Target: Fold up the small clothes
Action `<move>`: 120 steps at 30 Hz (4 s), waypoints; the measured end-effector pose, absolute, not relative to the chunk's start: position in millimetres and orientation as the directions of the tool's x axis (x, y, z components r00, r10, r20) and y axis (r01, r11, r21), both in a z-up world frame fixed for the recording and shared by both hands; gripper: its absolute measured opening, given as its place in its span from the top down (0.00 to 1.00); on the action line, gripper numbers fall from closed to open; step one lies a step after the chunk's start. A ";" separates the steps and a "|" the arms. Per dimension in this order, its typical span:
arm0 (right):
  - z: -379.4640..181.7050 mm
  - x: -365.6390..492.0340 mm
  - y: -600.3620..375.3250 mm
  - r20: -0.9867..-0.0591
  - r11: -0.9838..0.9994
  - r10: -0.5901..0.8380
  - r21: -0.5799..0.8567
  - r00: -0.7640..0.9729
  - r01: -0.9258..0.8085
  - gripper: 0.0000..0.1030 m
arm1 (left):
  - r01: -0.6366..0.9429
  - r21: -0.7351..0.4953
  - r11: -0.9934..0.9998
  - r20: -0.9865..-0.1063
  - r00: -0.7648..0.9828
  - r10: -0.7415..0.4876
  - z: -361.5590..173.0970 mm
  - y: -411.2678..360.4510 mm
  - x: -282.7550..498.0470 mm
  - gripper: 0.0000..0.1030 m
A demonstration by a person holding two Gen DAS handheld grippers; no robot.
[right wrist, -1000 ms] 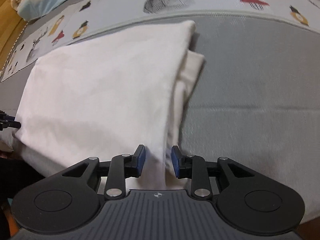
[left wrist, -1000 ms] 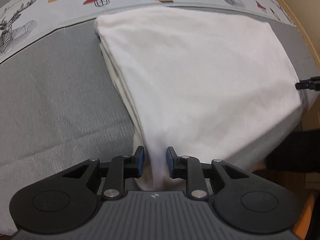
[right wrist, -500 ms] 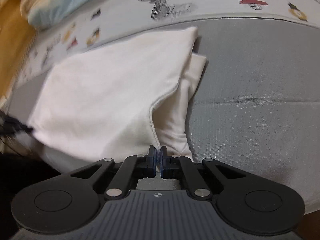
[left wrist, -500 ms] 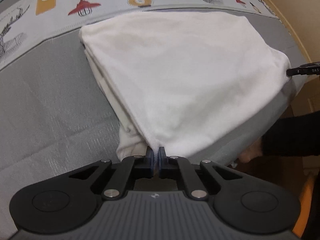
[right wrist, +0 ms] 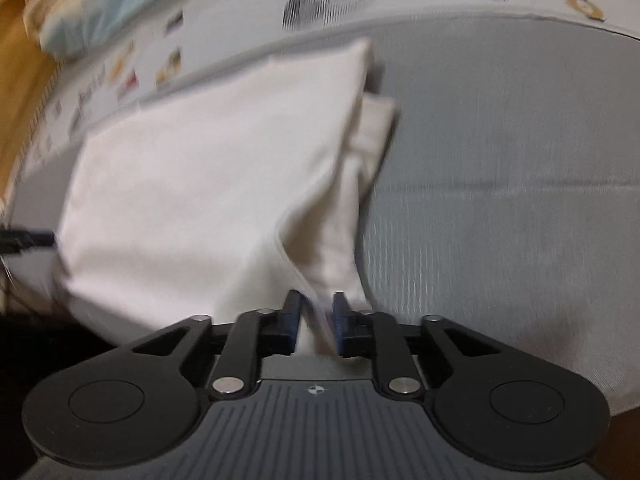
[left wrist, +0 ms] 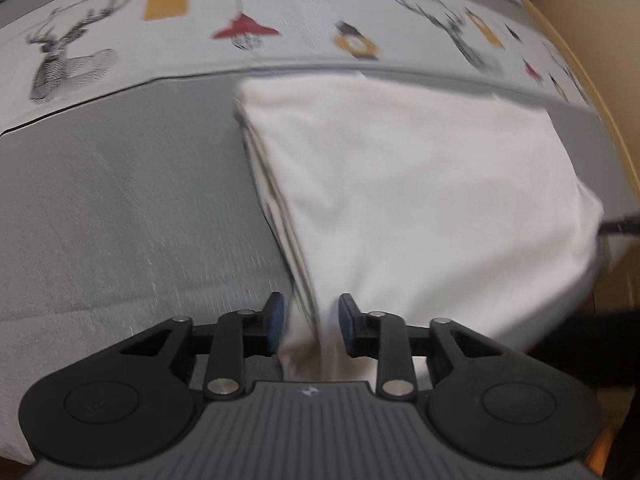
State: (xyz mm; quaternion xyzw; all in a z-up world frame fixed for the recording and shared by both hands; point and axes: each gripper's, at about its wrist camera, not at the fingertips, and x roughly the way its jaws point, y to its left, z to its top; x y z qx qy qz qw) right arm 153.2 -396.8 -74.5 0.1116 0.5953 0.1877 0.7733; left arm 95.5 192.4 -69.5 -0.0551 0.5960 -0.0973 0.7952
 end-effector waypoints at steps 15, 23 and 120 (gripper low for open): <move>-117.9 225.3 -386.6 -0.889 0.922 0.330 0.376 0.318 0.092 0.50 | -0.197 -0.327 0.924 -0.902 0.356 -0.243 -103.1 191.8 158.5 0.52; -123.7 253.7 -371.1 -0.865 0.914 0.343 0.397 0.367 0.083 0.86 | -0.187 -0.317 0.930 -0.900 0.369 -0.233 -113.0 189.9 184.2 0.56; -36.6 73.5 -107.8 -0.680 0.922 0.338 0.101 0.651 -0.373 0.58 | -0.116 -0.273 0.955 -0.621 0.779 -0.083 27.0 153.1 36.9 0.34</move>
